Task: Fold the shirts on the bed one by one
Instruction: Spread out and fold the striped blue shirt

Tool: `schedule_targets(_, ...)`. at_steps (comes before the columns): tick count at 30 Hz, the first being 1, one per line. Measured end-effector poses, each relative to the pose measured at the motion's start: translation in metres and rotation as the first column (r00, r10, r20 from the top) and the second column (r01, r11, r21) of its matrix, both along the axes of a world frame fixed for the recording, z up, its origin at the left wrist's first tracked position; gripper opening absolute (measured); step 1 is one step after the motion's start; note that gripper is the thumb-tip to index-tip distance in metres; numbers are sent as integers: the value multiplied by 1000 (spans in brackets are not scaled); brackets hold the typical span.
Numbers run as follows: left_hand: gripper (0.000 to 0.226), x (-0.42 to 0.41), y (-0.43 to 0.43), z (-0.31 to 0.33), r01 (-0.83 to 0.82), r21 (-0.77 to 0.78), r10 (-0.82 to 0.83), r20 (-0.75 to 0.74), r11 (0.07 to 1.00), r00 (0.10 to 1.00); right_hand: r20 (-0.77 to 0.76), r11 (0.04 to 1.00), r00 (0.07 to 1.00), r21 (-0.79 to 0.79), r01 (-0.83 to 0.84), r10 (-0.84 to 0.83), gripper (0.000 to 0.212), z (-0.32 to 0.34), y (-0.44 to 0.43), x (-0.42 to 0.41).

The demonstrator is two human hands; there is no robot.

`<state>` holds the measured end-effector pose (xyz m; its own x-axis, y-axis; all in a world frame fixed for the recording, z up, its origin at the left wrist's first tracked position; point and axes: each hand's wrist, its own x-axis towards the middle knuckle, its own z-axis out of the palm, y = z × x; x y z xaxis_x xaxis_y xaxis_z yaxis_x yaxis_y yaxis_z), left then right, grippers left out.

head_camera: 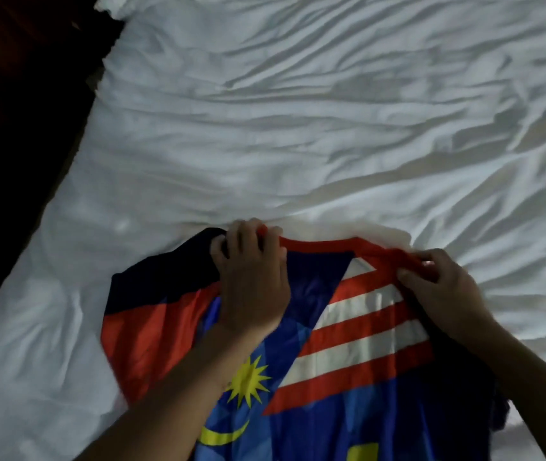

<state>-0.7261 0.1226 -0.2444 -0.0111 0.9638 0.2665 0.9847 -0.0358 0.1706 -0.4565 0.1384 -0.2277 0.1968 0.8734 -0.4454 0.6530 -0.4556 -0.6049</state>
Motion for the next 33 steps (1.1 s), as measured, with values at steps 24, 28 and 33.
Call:
schedule_targets(24, 64, 150, -44, -75, 357, -279, -344, 94, 892, 934, -553, 989, 822, -129, 78, -137, 20, 48, -126, 153)
schedule_targets(28, 64, 152, -44, -75, 353, -246, -342, 88, 903, 935, -528, 969, 816, -68, 236, -236, 16, 42, -147, 157)
schedule_targets(33, 65, 153, -44, -75, 350, -220, -346, 58, 911, 937, -186, 931, 917, 30, 363, -352, 26, 29, -169, 175)
